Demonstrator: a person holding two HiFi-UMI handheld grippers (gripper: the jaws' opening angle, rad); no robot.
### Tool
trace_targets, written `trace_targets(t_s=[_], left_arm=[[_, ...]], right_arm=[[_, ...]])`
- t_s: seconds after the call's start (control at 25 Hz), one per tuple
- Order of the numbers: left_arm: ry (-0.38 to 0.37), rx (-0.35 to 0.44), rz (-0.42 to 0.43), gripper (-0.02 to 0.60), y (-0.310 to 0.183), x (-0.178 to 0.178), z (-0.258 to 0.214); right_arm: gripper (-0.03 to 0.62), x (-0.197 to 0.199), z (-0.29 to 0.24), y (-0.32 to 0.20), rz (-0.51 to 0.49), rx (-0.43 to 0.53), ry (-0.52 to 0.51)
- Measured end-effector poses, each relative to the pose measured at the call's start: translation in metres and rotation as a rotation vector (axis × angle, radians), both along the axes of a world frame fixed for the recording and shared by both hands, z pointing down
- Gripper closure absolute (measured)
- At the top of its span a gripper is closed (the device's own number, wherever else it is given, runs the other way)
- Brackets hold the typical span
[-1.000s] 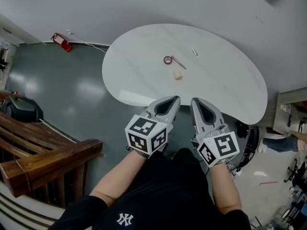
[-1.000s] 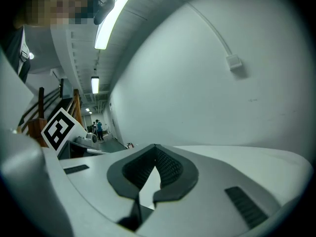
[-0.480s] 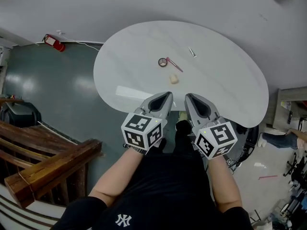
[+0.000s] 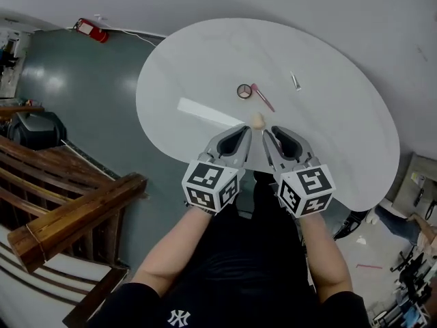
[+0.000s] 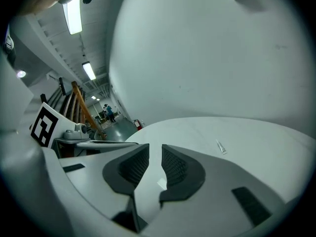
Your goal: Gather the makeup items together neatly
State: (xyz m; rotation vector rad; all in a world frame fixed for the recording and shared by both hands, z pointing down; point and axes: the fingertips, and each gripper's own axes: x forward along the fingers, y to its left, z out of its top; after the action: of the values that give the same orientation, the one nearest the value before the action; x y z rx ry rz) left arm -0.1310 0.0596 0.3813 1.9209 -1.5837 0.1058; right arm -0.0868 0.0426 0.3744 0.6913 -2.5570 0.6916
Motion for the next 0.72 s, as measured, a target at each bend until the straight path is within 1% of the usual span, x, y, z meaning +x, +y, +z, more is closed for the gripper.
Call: trace_targets(t_s=[0.28, 0.48, 0.72], left_arm=[[-0.007, -0.027, -0.051, 0.572, -0.026, -0.010, 0.034], [-0.009, -0.051, -0.066, 0.572, -0.031, -0.013, 0.057], [0.003, -0.096, -0.088, 0.572, -0.029, -0.020, 0.085]], right_arm=[[0.500, -0.013, 0.047, -0.021, -0.055, -0.067, 0.056], [0.474, -0.021, 0.087, -0.029, -0.081, -0.138, 0.117], [0.461, -0.028, 0.124, -0.036, -0.097, -0.224, 0.190]])
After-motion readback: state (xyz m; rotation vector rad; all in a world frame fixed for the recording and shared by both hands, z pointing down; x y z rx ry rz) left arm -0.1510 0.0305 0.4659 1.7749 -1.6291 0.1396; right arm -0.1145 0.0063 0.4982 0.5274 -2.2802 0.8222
